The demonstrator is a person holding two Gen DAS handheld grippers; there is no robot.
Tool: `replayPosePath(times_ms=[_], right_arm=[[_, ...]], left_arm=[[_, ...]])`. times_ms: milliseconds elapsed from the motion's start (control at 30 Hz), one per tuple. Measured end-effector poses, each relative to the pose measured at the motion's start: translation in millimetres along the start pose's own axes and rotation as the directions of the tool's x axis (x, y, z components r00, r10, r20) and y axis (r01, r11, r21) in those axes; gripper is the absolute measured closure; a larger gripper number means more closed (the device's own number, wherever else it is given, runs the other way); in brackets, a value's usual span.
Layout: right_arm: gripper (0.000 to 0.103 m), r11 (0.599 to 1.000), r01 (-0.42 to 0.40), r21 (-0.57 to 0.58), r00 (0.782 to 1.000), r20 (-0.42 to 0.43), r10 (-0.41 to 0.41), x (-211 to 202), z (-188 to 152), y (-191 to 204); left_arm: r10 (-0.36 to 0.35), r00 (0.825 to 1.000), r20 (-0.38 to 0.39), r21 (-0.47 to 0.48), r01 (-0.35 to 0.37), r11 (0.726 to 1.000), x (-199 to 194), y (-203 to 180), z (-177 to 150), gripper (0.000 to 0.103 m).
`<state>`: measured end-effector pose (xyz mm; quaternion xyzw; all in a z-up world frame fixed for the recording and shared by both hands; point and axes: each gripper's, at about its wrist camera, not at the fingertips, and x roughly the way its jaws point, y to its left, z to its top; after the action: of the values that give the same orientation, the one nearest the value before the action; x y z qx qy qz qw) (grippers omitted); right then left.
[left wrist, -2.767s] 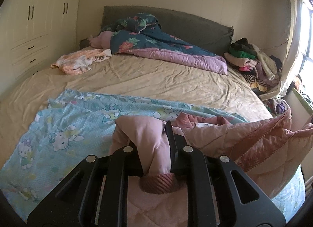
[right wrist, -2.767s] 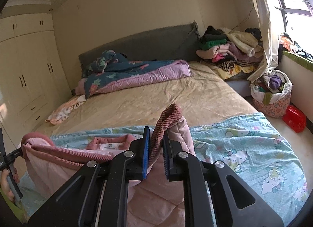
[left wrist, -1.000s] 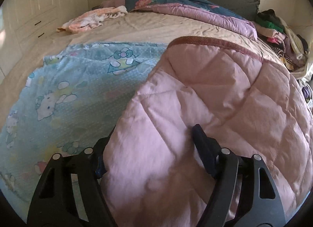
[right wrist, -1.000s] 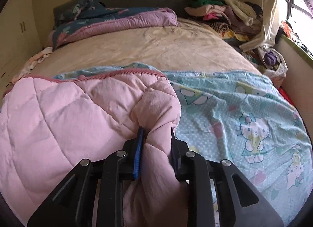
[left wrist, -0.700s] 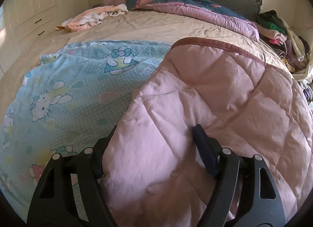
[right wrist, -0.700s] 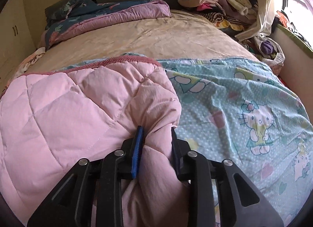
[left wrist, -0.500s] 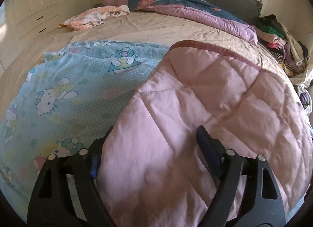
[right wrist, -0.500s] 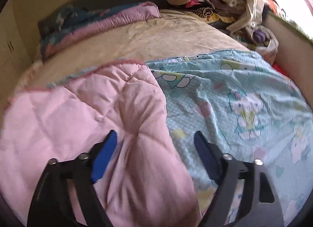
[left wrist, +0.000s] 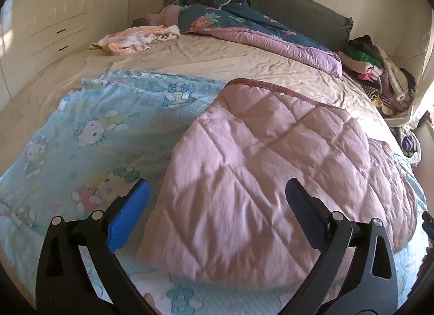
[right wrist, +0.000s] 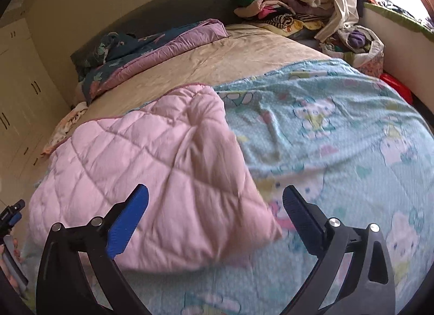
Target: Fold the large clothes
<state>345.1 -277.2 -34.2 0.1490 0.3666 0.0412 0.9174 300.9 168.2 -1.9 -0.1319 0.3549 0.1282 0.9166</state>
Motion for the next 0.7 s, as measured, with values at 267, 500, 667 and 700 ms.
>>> replayPosePath(times_ms=[267,500,667,700], right_arm=[[0.004,0.998,-0.028,0.050,0.999,-0.033,0.030,-11,-29,-3],[0.004,0.994,-0.064,0.087,0.995,-0.067,0.070,-8,-51,0],[0.004,0.989,-0.082,0.122,0.992,-0.084,0.093,-3,-57,3],[0.004,0.987,-0.086,0.132,0.991,-0.087,0.098,-1,-57,3]], left_arm=[[0.007,1.000,-0.022,-0.014,-0.007,1.000,-20,6,-25,0.010],[0.004,0.999,-0.051,-0.039,-0.006,0.999,-24,13,-48,0.010],[-0.074,0.991,-0.112,-0.138,0.058,0.989,-20,24,-67,0.010],[-0.119,0.983,-0.139,-0.196,0.090,0.976,-16,30,-74,0.010]])
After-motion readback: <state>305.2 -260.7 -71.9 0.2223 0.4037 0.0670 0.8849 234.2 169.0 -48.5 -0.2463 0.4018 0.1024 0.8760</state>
